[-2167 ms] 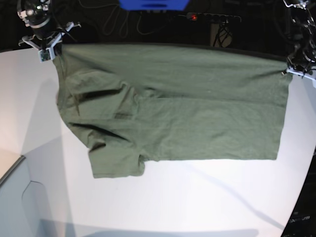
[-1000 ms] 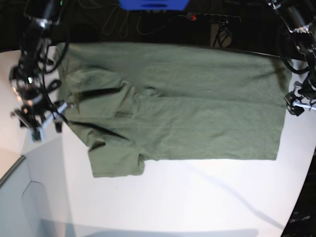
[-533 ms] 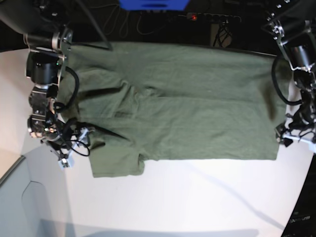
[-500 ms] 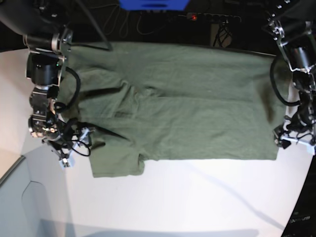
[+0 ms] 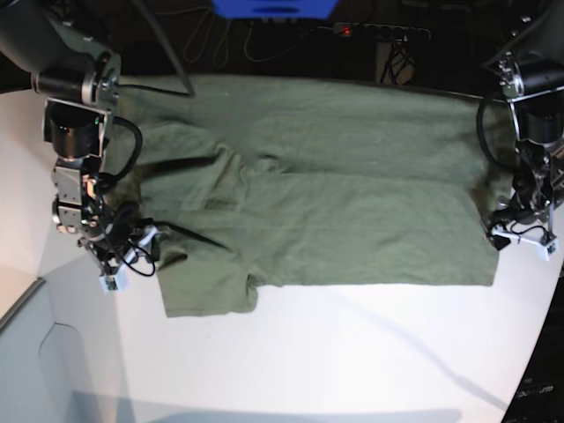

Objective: Layout the t-shirt on the table in an organized manner, then fold the t-shirt properly
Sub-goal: 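Grasp the shirt sides with both grippers and lift the hem half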

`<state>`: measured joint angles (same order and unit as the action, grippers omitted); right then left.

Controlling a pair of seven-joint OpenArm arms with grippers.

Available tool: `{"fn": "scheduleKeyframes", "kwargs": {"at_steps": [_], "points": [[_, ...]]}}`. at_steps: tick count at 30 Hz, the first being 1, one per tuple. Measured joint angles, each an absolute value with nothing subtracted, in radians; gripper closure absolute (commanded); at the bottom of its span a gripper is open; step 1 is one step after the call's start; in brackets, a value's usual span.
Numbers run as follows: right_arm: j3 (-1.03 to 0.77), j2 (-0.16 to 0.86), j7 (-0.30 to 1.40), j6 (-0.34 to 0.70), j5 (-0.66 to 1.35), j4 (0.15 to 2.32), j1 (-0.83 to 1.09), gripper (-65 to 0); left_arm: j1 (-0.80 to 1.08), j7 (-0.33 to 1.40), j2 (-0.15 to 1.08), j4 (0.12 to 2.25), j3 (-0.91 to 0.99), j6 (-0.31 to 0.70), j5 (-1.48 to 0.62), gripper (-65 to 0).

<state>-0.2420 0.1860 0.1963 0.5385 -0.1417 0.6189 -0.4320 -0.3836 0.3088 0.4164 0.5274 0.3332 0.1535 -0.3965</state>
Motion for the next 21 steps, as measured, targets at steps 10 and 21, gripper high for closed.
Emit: {"fn": "scheduleKeyframes", "kwargs": {"at_steps": [10, 21], "points": [[-0.242, 0.185, 0.171, 0.538, -0.134, 0.606, -0.432, 0.0, -0.409, 0.288, 0.411, 0.515, 0.235, 0.153, -0.316, -49.4], [-0.242, 0.182, 0.173, 0.538, -0.134, 0.606, -0.432, 0.0, -0.442, 0.215, 0.398, 0.428, 0.236, 0.152, -0.285, -0.1]]}}
